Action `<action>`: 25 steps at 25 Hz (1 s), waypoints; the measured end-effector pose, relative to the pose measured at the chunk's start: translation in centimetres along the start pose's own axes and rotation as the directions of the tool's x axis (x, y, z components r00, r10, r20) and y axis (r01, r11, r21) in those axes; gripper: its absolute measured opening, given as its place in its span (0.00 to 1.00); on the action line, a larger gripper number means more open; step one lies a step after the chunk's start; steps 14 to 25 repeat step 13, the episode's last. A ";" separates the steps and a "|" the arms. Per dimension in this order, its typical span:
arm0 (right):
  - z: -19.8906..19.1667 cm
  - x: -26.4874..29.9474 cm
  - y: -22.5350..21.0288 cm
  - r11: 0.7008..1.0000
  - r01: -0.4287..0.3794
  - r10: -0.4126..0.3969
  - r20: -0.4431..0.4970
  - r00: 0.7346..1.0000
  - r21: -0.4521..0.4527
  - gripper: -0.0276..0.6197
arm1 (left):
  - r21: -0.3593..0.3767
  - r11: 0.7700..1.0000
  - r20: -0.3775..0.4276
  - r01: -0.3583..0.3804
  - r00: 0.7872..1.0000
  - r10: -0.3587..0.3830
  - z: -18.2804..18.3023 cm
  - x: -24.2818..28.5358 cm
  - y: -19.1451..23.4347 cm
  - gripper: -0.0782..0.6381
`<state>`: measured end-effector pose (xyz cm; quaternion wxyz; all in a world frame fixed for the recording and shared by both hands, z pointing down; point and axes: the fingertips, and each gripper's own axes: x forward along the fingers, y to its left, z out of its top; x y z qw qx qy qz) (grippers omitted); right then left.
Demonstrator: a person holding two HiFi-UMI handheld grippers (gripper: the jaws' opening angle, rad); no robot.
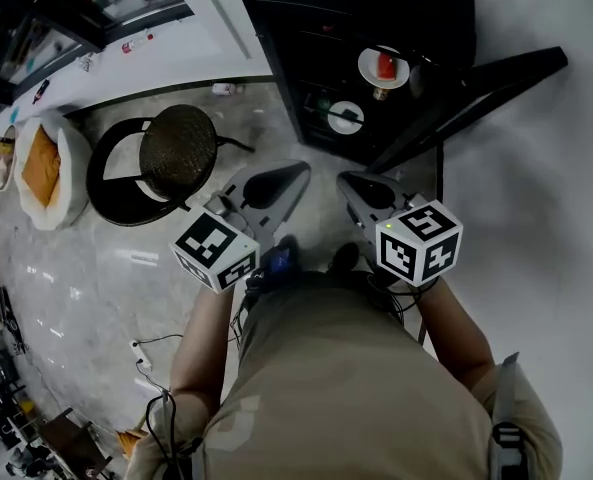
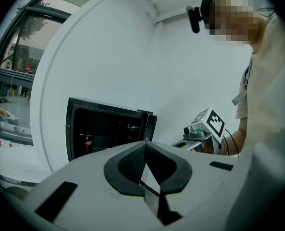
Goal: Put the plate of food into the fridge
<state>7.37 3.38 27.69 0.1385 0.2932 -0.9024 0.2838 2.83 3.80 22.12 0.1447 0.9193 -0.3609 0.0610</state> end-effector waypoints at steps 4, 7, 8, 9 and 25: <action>0.7 2.8 2.1 0.999 0.024 -0.024 -0.011 1.000 -0.030 0.08 | -0.007 1.000 0.031 0.018 0.999 -0.018 0.2 -2.5 2.6 0.12; 1.1 5.0 3.9 0.998 0.034 -0.036 -0.024 0.999 -0.053 0.08 | -0.023 1.000 0.054 0.021 0.998 -0.020 0.1 -5.0 4.9 0.12; 1.1 5.8 4.5 0.998 0.038 -0.040 -0.028 0.999 -0.057 0.08 | -0.027 0.999 0.057 0.022 0.998 -0.020 -0.1 -5.8 5.6 0.12; 1.0 6.5 5.2 0.997 0.042 -0.044 -0.032 0.999 -0.058 0.08 | -0.030 0.999 0.057 0.023 0.998 -0.021 -0.4 -6.7 6.2 0.12; 0.0 9.4 7.9 0.997 0.049 -0.052 -0.050 0.997 -0.065 0.08 | -0.040 0.999 0.054 0.024 0.998 -0.022 -2.0 -10.4 8.5 0.12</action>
